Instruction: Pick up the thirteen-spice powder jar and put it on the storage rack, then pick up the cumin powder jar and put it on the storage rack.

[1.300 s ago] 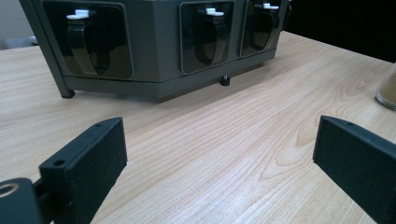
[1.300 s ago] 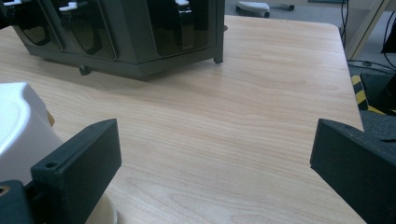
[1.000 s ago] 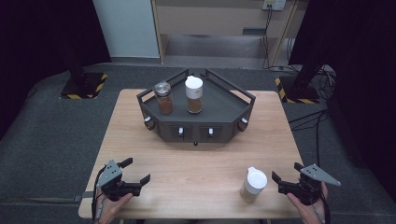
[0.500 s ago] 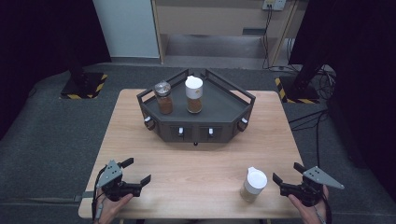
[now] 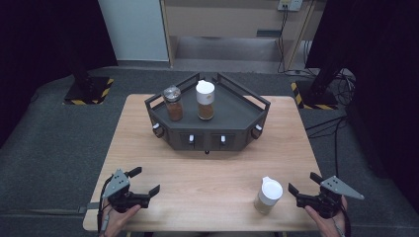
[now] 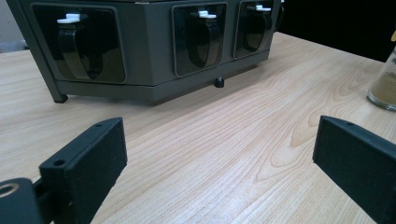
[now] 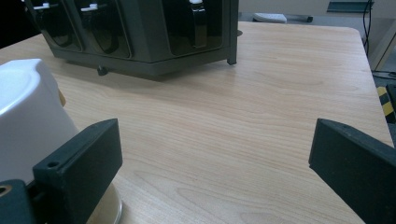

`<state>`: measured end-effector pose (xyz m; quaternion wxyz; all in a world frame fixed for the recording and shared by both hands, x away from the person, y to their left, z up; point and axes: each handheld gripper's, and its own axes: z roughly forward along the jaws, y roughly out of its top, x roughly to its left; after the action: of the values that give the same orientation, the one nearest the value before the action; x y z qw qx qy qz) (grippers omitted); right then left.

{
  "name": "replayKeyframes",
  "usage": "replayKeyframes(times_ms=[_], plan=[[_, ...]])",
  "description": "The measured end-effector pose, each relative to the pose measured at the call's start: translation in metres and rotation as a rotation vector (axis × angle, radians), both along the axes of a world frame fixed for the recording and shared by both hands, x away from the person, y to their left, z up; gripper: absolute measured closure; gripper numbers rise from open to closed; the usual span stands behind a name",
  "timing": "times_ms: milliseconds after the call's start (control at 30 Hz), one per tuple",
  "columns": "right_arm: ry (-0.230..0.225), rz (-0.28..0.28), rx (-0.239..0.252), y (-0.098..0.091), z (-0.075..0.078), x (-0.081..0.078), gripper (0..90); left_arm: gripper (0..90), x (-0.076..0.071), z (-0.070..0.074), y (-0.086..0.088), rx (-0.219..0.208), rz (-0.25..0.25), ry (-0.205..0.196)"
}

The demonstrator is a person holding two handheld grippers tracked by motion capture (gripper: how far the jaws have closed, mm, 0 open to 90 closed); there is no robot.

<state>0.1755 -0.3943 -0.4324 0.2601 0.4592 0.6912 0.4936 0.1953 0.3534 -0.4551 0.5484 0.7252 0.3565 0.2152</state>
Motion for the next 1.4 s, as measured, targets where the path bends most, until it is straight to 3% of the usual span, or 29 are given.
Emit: replayKeyframes(times_ms=[1400], plan=[[-0.003, -0.030, -0.009, 0.0007, 0.0031, -0.0031, 2.9, 1.9, -0.0001, 0.0011, -0.0013, 0.008, -0.001, 0.005]])
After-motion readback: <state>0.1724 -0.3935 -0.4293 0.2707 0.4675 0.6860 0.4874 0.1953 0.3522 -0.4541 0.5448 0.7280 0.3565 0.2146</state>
